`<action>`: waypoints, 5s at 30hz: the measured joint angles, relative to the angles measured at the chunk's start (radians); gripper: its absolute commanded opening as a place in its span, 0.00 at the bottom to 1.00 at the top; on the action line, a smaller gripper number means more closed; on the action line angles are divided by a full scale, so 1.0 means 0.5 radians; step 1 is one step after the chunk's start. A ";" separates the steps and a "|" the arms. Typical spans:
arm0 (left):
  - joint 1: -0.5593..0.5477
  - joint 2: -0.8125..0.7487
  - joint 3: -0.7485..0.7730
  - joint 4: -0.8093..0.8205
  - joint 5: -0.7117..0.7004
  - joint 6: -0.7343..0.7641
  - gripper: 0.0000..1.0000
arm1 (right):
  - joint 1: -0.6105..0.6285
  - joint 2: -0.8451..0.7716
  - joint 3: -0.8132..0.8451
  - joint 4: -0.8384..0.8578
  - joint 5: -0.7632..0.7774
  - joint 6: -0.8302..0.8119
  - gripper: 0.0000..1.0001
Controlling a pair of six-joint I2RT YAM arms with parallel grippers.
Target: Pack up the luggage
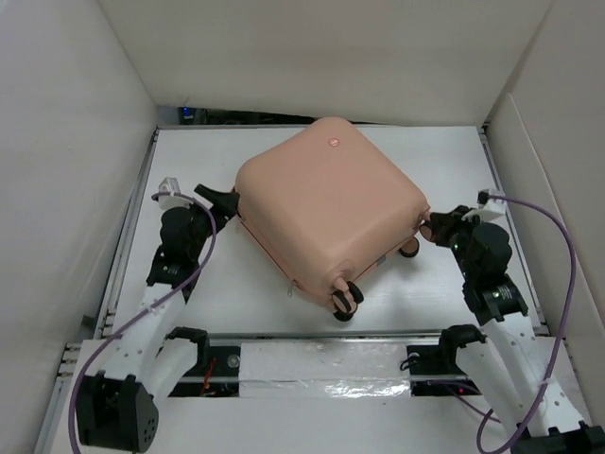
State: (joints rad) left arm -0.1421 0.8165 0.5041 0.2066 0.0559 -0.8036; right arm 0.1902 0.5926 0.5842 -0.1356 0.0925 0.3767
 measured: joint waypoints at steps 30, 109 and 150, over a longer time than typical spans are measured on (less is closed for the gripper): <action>0.085 0.683 0.021 0.712 -0.452 -0.171 0.71 | -0.037 2.211 1.257 -0.032 -0.323 -0.192 0.14; -0.020 0.864 -0.501 1.022 0.018 -0.077 0.00 | -0.166 1.646 0.604 0.549 -0.490 -0.069 0.20; -1.181 -0.020 -0.364 0.001 -0.180 0.111 0.11 | 0.932 0.813 -0.243 0.504 -0.534 -0.278 0.51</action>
State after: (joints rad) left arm -0.7326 0.8066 0.3222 0.2070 -0.0341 -0.7479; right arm 0.6559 0.9993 0.4625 0.1165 -0.1745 0.2375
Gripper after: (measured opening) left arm 0.093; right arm 0.509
